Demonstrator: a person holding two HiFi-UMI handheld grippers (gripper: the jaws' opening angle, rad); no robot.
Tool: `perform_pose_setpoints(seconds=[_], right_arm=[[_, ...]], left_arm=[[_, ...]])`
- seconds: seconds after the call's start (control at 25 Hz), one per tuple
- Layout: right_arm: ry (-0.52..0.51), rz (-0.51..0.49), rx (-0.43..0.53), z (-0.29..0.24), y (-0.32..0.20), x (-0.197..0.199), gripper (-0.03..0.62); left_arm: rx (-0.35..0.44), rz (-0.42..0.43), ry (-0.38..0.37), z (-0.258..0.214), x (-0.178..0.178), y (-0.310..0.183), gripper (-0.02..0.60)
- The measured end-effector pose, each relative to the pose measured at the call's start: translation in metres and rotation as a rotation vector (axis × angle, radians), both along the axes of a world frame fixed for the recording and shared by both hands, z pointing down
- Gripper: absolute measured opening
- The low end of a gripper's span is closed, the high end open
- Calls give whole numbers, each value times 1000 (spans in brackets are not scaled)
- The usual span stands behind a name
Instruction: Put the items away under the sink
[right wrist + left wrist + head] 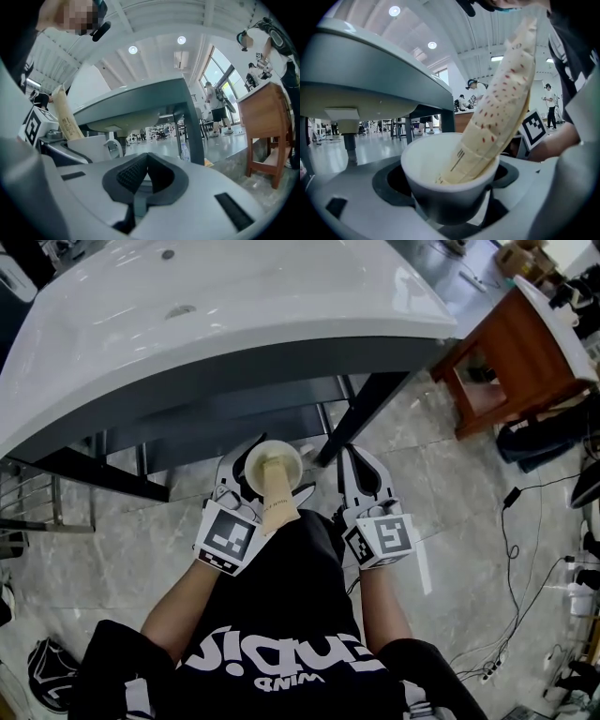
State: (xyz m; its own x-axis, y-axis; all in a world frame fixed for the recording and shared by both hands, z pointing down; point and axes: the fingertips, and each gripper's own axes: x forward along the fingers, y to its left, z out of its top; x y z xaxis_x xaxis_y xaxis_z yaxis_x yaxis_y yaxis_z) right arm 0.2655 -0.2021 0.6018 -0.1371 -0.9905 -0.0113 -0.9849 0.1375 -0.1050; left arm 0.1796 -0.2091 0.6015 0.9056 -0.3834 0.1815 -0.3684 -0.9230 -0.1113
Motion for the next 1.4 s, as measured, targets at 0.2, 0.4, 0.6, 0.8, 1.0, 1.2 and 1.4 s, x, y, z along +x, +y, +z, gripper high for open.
perform_pose_setpoints(seconds=[0.2, 0.4, 0.6, 0.8, 1.0, 1.2, 1.4], right_arm=[[15, -19, 29, 8, -4, -7, 18], [13, -23, 46, 15, 1, -13, 18], [14, -13, 57, 16, 7, -12, 18], [22, -15, 64, 13, 10, -14, 18], [24, -6, 70, 12, 9, -11, 18], [24, -5, 68, 15, 8, -9, 18], [27, -21, 67, 15, 2, -11, 18]], left_arm=[[22, -21, 7, 10, -3, -1, 469], [34, -19, 14, 18, -4, 4, 469], [47, -15, 14, 22, -1, 6, 469], [56, -12, 11, 23, 1, 5, 469], [60, -14, 9, 26, 3, -1, 469], [62, -28, 2, 32, 6, -9, 469], [64, -51, -7, 37, 6, -24, 469]])
